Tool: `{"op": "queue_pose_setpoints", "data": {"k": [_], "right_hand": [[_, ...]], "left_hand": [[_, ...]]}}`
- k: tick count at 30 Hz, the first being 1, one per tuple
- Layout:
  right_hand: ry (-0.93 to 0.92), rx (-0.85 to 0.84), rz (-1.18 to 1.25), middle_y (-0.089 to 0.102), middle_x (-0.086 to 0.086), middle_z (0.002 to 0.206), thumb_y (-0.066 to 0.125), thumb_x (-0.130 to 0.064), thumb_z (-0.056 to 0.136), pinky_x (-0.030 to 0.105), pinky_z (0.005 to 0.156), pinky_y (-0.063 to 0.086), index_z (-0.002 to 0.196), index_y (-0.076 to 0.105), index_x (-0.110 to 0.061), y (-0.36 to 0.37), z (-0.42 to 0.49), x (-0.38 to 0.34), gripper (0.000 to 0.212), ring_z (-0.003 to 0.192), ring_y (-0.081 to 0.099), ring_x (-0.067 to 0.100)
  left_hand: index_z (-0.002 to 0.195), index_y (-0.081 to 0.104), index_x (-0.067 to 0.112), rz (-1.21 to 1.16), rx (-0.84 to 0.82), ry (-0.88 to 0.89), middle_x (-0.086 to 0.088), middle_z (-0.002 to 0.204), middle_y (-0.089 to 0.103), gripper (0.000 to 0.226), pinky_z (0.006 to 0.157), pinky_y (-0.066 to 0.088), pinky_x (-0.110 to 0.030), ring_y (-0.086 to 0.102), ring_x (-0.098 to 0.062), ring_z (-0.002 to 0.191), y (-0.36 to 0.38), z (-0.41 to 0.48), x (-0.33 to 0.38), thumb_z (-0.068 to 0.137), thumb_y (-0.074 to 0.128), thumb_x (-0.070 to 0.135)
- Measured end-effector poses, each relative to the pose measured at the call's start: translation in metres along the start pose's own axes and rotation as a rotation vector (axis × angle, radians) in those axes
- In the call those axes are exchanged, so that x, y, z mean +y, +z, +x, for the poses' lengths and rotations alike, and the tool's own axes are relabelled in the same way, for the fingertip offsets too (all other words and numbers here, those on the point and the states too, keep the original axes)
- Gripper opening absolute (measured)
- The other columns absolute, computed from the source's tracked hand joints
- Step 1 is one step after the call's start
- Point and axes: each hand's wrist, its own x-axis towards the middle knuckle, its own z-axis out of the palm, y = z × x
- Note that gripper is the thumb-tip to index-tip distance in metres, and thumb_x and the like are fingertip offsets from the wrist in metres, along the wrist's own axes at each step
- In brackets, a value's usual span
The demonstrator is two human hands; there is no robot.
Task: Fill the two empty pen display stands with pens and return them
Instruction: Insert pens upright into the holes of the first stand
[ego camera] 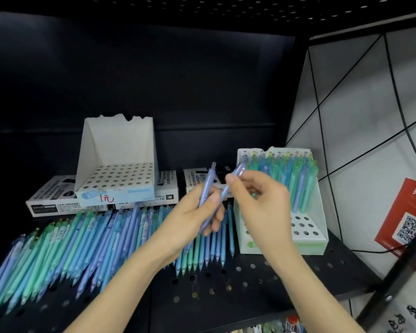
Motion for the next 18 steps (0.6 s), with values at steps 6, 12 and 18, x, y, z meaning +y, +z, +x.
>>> {"op": "queue_pose_setpoints", "data": {"k": [6, 12, 18], "right_hand": [[-0.010, 0.258, 0.213, 0.056, -0.005, 0.066, 0.056, -0.023, 0.092, 0.017, 0.054, 0.041, 0.084, 0.066, -0.017, -0.053, 0.027, 0.007, 0.015, 0.061, 0.048, 0.007], [-0.073, 0.187, -0.011, 0.058, -0.012, 0.076, 0.054, -0.020, 0.093, 0.028, 0.064, 0.049, 0.096, 0.062, -0.021, -0.036, 0.026, 0.048, 0.009, 0.069, 0.053, 0.002], [-0.191, 0.219, -0.064, 0.056, -0.016, 0.072, 0.048, -0.036, 0.090, 0.021, 0.059, 0.046, 0.094, 0.060, -0.024, -0.028, 0.023, 0.056, 0.018, 0.065, 0.052, 0.002]], "left_hand": [[0.097, 0.059, 0.014, -0.028, 0.126, -0.061, 0.005, 0.069, 0.057, 0.018, 0.049, 0.041, -0.018, 0.052, -0.009, 0.060, -0.009, 0.001, -0.002, 0.096, 0.044, 0.023], [0.102, 0.059, 0.017, 0.037, 0.185, -0.088, 0.008, 0.062, 0.046, 0.017, 0.045, 0.032, -0.013, 0.040, -0.004, 0.052, -0.010, 0.004, -0.005, 0.095, 0.046, 0.026], [0.100, 0.060, 0.017, 0.060, 0.190, -0.093, 0.008, 0.060, 0.044, 0.014, 0.045, 0.032, -0.013, 0.039, -0.005, 0.052, -0.010, 0.003, -0.007, 0.094, 0.049, 0.023]]}}
